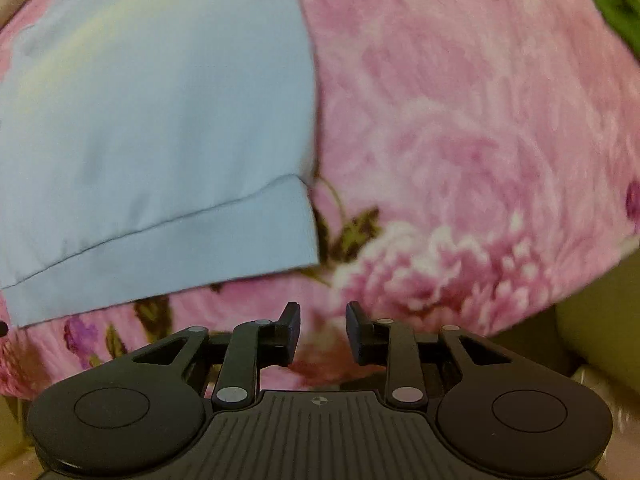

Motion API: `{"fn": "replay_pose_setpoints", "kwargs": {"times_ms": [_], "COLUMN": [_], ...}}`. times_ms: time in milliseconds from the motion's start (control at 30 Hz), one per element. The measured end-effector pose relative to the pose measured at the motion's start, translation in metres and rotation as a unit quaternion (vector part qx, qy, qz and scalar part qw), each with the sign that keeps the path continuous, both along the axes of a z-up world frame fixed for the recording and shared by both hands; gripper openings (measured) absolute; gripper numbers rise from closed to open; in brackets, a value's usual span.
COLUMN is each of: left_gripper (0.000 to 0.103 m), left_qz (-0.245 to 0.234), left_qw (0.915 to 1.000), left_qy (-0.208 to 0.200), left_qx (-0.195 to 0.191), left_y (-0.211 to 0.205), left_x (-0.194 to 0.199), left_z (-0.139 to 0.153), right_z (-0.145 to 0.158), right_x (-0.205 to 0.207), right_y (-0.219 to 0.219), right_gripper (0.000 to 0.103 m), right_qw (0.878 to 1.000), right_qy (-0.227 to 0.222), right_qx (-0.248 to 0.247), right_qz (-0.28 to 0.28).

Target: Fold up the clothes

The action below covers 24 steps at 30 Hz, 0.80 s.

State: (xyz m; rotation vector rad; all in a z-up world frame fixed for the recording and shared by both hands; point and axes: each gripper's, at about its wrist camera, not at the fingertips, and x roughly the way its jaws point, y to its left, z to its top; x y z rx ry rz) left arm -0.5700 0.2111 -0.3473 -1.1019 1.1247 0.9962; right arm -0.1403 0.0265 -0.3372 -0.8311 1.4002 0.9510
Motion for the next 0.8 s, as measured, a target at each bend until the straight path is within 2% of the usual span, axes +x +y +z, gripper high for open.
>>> {"fn": "replay_pose_setpoints", "kwargs": {"times_ms": [67, 167, 300, 333, 367, 400, 433, 467, 500, 633, 733, 800], "left_gripper": [0.038, 0.040, 0.037, 0.028, 0.021, 0.013, 0.008, 0.008, 0.008, 0.009, 0.009, 0.009], "left_qz": [0.031, 0.077, 0.104, 0.105, 0.100, 0.095, 0.090, 0.085, 0.084, 0.101, 0.096, 0.080], "left_qw": [0.9992, 0.9962, 0.9943, 0.9943, 0.9948, 0.9953, 0.9956, 0.9958, 0.9957, 0.9930, 0.9924, 0.9912], "left_qy": [-0.018, -0.028, -0.021, -0.017, -0.011, -0.007, -0.004, -0.001, 0.001, 0.005, 0.061, 0.101], "left_qx": [0.015, 0.028, 0.008, 0.008, 0.015, 0.021, 0.027, 0.034, 0.039, 0.061, 0.048, 0.029], "left_y": [0.000, 0.006, 0.012, 0.014, 0.017, 0.017, 0.014, 0.011, 0.008, -0.013, -0.021, -0.023], "left_x": [-0.004, -0.006, 0.004, 0.007, 0.010, 0.012, 0.014, 0.017, 0.018, 0.021, 0.029, 0.036], "left_z": [0.005, -0.004, -0.035, -0.040, -0.040, -0.039, -0.035, -0.031, -0.027, -0.011, -0.023, -0.031], "right_z": [0.009, 0.005, -0.032, -0.042, -0.051, -0.057, -0.058, -0.056, -0.052, -0.047, -0.056, -0.061], "right_x": [0.006, 0.025, 0.046, 0.048, 0.048, 0.048, 0.047, 0.045, 0.045, 0.050, 0.054, 0.056], "right_y": [0.004, 0.013, 0.026, 0.028, 0.029, 0.029, 0.029, 0.030, 0.030, 0.026, 0.027, 0.032], "right_gripper": [0.034, 0.050, 0.053, 0.053, 0.051, 0.032, 0.020, 0.012, 0.008, 0.005, 0.006, 0.011], "right_qw": [0.999, 0.993, 0.989, 0.988, 0.988, 0.988, 0.989, 0.990, 0.990, 0.991, 0.991, 0.991], "right_qy": [0.009, 0.042, 0.069, 0.075, 0.081, 0.083, 0.085, 0.095, 0.097, 0.114, 0.128, 0.131], "right_qx": [0.044, 0.089, 0.078, 0.073, 0.067, 0.063, 0.065, 0.066, 0.065, 0.062, 0.037, 0.020], "right_qz": [-0.018, -0.065, -0.110, -0.114, -0.113, -0.110, -0.100, -0.086, -0.073, -0.040, -0.025, -0.012]}}
